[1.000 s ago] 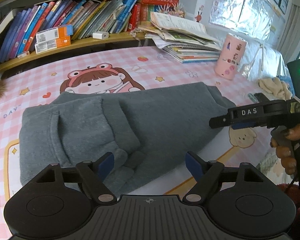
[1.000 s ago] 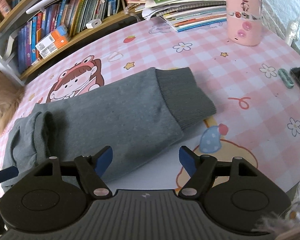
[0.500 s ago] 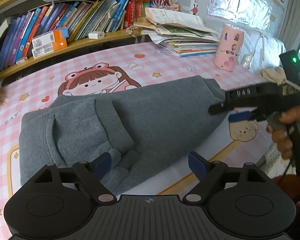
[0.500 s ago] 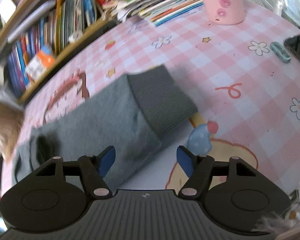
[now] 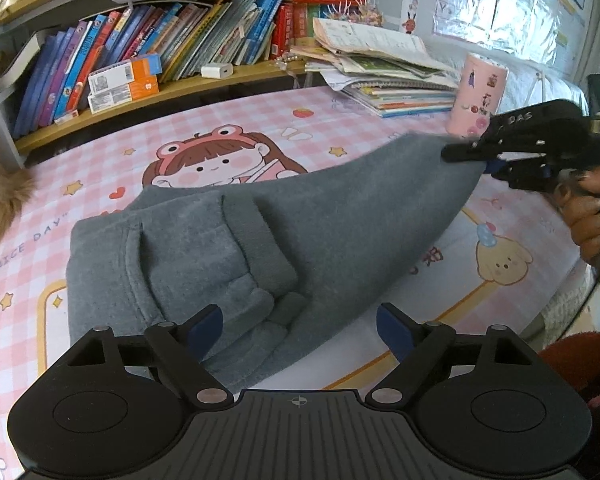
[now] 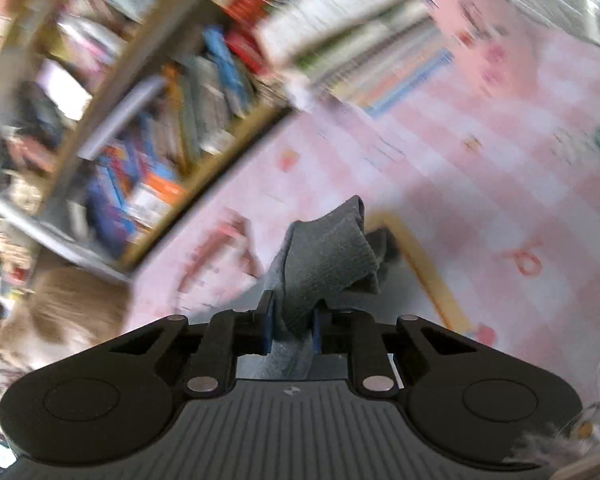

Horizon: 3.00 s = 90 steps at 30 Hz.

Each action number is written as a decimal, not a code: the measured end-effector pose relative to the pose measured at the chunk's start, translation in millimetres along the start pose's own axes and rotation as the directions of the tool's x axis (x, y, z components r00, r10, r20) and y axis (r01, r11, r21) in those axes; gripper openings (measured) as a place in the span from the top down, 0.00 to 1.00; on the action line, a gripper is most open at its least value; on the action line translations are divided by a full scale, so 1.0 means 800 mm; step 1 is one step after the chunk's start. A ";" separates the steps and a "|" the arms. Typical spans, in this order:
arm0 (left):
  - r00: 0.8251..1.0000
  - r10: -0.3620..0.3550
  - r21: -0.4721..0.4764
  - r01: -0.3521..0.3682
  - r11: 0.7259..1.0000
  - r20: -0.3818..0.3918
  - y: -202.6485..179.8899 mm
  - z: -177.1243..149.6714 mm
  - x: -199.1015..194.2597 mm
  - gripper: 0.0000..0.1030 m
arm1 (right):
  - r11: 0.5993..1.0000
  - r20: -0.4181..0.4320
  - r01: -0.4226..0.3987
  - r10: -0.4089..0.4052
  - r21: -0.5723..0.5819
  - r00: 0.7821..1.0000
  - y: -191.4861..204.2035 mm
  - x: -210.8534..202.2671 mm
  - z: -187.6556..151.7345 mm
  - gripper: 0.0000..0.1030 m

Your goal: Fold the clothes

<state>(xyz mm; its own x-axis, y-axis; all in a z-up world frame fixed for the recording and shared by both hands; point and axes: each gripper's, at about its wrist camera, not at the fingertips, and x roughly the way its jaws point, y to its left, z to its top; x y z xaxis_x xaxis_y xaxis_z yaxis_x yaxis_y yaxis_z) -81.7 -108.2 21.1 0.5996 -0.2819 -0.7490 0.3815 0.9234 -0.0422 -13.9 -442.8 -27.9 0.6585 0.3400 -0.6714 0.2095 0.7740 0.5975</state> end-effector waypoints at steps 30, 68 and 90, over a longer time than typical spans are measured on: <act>0.988 0.088 -0.212 -0.060 0.975 0.125 0.090 -0.020 -0.041 0.16 | 0.997 0.039 -0.079 0.080 -0.011 0.996 0.075 -0.033 -0.012 0.84; 0.930 0.243 -0.541 -0.059 0.839 0.275 0.273 -0.120 -0.131 0.16 | 0.724 -0.401 -0.380 0.155 -0.576 0.903 0.373 0.062 -0.206 0.41; 0.959 0.018 -0.276 0.064 0.959 0.284 0.197 -0.020 -0.041 0.96 | 0.872 -0.131 0.038 -0.116 -0.488 0.985 0.253 0.067 -0.138 0.34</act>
<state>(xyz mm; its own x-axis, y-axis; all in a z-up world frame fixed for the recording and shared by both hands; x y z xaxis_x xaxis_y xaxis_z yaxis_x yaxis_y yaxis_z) -52.4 50.6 28.2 0.7815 -0.3280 -0.5307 0.2101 0.9393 -0.2711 -16.1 -208.9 8.7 0.5297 0.3147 -0.7877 -0.1447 0.9485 0.2817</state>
